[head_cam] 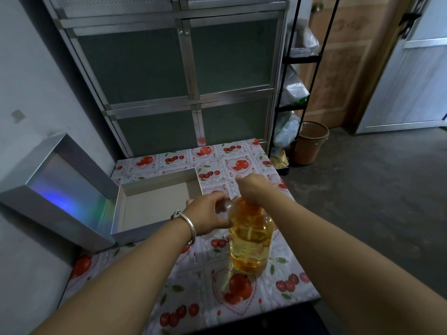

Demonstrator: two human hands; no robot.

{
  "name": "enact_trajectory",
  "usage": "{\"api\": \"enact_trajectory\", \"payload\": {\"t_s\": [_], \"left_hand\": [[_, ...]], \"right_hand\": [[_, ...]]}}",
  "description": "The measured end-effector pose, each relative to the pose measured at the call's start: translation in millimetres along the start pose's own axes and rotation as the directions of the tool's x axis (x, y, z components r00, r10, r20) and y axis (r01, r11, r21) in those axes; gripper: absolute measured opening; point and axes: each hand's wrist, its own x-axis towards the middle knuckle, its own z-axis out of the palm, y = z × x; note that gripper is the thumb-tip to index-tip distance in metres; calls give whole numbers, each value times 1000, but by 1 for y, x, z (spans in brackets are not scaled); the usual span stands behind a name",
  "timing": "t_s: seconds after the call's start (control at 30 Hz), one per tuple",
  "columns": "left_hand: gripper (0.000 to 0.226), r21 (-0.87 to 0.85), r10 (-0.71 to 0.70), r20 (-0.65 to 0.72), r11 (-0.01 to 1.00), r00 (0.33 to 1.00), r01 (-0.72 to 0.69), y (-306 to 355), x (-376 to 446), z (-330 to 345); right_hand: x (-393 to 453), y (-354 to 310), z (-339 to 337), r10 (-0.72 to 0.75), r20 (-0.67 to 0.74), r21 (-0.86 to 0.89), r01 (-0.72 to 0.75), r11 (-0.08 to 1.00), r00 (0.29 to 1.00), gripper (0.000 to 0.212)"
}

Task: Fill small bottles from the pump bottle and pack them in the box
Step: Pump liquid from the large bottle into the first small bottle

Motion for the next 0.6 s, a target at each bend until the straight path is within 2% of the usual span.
{"api": "enact_trajectory", "payload": {"t_s": [0.1, 0.13, 0.23, 0.33, 0.4, 0.47, 0.5, 0.53, 0.6], "left_hand": [[38, -10, -1, -11, 1000, 1000, 1, 1, -1, 0], [39, -13, 0, -12, 1000, 1000, 0, 2, 0, 0], [41, -17, -3, -6, 1000, 1000, 3, 1, 2, -1], [41, -5, 8, 0, 1000, 1000, -8, 3, 0, 0], [40, -3, 7, 7, 1000, 1000, -7, 3, -1, 0], [38, -6, 12, -2, 1000, 1000, -12, 3, -1, 0], [37, -7, 16, -7, 1000, 1000, -16, 3, -1, 0], [37, -7, 19, -11, 1000, 1000, -19, 3, 0, -1], [39, -8, 13, -8, 1000, 1000, -14, 1, 2, -1]], "right_hand": [[-5, -2, -6, 16, 81, 118, -25, 993, 997, 55], [-5, -2, -6, 4, 84, 105, -13, 994, 996, 53], [0, 0, 0, -11, -20, 37, 11, 999, 1000, 47], [-1, 1, 1, 15, -61, 18, -14, 1000, 998, 45], [-5, 0, -3, -4, -15, 42, 5, 999, 1000, 46], [-11, -3, -10, -35, 98, 153, 20, 988, 995, 45], [-11, -3, -11, -46, 106, 195, 25, 981, 993, 45], [-10, -4, -11, -31, 102, 173, 13, 985, 994, 45], [-3, -2, -4, -23, -6, 47, 23, 999, 1000, 44]]}}
